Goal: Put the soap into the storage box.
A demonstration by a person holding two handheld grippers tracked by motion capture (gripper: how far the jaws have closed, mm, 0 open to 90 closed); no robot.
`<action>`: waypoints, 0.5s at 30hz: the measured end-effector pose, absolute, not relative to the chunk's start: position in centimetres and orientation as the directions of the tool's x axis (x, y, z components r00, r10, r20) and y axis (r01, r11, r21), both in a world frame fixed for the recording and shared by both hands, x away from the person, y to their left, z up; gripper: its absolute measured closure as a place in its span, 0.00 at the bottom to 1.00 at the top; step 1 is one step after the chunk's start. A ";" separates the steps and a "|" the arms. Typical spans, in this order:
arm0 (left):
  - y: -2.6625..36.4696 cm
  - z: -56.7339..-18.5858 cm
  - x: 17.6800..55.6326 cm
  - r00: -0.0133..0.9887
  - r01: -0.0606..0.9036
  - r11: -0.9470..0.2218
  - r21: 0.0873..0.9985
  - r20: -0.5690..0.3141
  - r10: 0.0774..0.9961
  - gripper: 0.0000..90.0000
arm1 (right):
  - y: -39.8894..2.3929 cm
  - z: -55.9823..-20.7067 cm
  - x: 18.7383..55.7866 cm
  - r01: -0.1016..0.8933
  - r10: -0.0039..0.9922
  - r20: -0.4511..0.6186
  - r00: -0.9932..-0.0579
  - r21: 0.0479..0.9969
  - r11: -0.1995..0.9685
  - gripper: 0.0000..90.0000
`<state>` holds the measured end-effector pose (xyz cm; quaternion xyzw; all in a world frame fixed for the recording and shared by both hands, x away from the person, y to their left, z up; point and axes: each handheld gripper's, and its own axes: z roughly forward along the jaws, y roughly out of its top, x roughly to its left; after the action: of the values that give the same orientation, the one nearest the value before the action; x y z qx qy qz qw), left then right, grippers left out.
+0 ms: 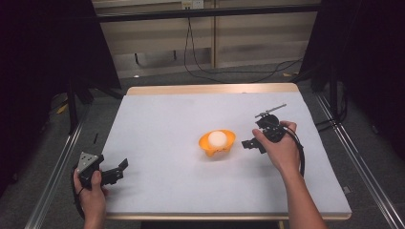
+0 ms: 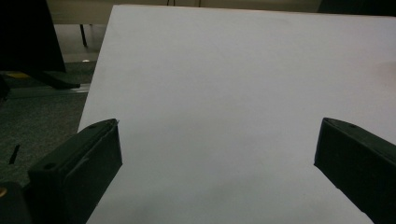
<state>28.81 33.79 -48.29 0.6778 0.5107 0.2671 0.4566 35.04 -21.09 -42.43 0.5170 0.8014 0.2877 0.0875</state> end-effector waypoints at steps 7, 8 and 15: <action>33.8 -48.3 28.8 0.336 0.448 -0.060 0.892 -0.105 0.936 0.01 | -22.9 -43.1 33.8 0.776 0.889 0.147 -0.434 0.563 0.285 0.00; 33.8 -48.3 28.8 0.336 0.447 -0.061 0.892 -0.104 0.936 0.01 | -23.5 -43.4 33.4 0.775 0.894 0.145 -0.424 0.568 0.276 0.00; 33.7 -48.3 28.8 0.332 0.446 -0.057 0.893 -0.106 0.937 0.01 | -25.5 -43.9 32.1 0.775 0.908 0.141 -0.395 0.582 0.247 0.00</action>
<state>28.76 33.70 -48.29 0.6756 0.5119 0.2686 0.4576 32.14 -25.50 -43.95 0.5385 0.7814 0.2944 0.1129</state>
